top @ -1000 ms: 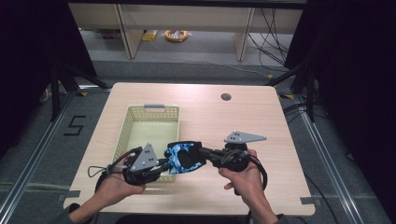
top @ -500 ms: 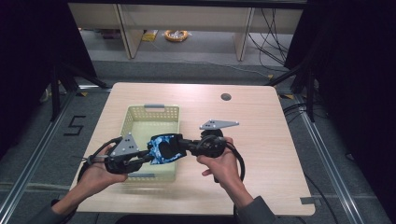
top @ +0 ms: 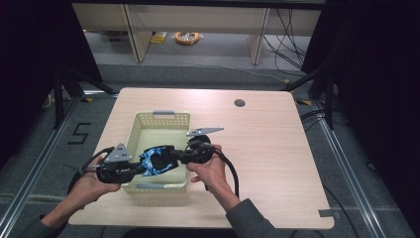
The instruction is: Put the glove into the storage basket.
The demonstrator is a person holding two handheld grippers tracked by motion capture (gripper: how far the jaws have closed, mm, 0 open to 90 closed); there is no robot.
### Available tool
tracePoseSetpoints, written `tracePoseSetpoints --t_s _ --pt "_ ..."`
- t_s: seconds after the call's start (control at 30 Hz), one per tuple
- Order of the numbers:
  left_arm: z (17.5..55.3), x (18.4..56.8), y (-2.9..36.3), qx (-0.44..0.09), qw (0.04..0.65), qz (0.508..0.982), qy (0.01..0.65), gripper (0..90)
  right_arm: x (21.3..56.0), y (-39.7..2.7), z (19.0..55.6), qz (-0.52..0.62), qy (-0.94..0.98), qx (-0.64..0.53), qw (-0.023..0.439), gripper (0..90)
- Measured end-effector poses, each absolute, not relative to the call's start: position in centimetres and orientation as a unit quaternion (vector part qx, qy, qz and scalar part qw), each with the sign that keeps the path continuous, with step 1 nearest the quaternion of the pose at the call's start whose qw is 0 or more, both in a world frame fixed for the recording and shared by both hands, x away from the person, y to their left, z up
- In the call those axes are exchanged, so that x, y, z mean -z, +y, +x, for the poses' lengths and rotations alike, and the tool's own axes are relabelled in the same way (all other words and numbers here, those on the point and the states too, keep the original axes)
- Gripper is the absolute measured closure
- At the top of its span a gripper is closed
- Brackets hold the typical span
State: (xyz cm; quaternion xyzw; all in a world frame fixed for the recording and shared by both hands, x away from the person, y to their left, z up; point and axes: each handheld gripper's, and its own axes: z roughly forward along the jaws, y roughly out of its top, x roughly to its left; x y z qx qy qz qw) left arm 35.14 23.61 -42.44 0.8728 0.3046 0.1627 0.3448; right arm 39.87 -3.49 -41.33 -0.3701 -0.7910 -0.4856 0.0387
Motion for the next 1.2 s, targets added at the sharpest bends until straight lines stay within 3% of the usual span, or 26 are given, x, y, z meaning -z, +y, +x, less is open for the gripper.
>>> tracePoseSetpoints --t_s 0.67,1.2 --pt "36.1 44.6 24.5 -0.116 0.306 0.889 0.319 79.1 45.1 -1.2 40.1 -0.387 -0.810 0.437 0.050 87.5" --pt "36.4 43.3 25.3 -0.127 0.289 0.896 0.313 62.5 46.1 -1.1 40.1 -0.407 -0.814 0.414 0.042 87.4"
